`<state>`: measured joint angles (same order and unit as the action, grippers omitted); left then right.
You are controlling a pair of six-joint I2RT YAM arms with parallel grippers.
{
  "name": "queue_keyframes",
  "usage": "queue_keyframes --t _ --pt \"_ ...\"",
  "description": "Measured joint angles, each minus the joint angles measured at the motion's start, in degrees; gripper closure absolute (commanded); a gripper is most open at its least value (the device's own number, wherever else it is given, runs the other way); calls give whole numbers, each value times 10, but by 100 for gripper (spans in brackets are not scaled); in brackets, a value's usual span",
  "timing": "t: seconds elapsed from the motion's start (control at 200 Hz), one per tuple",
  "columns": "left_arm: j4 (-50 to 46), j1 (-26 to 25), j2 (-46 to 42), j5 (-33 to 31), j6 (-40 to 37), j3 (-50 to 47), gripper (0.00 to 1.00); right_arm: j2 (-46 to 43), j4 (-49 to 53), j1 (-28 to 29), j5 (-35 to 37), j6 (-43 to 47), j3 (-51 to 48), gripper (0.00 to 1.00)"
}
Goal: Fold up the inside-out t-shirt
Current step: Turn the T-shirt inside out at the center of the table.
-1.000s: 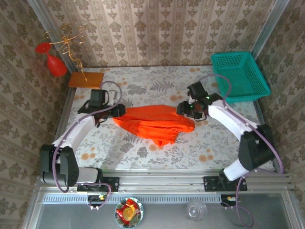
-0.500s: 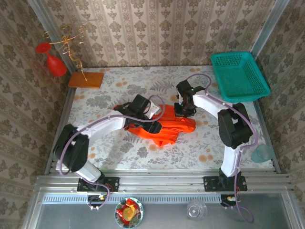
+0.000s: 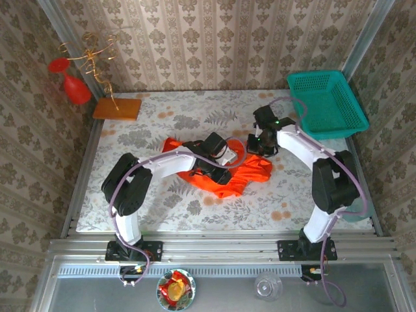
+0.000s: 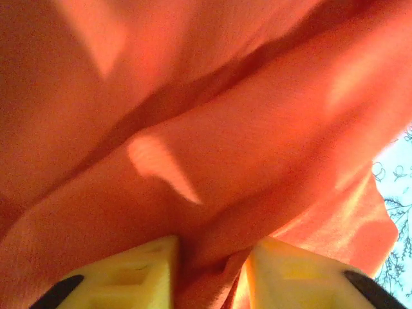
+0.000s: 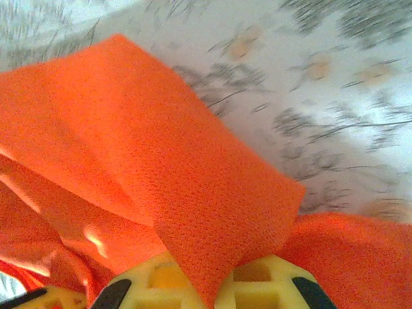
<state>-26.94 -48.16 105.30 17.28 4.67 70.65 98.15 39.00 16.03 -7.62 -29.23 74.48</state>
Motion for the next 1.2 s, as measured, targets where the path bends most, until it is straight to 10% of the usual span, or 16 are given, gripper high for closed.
queue_keyframes --t 0.325,0.5,0.64,1.2 --pt "7 106 -143 -5 -22 -83 95 -110 -2 -95 35 -21 -79 100" --pt "7 218 -207 30 -40 -87 81 -161 -7 -114 44 -40 -143 100" --pt "-12 272 -181 28 -49 -87 65 -162 3 -98 45 -44 -157 54" --pt "12 155 -176 -31 214 -86 56 -103 63 178 61 23 -67 41"
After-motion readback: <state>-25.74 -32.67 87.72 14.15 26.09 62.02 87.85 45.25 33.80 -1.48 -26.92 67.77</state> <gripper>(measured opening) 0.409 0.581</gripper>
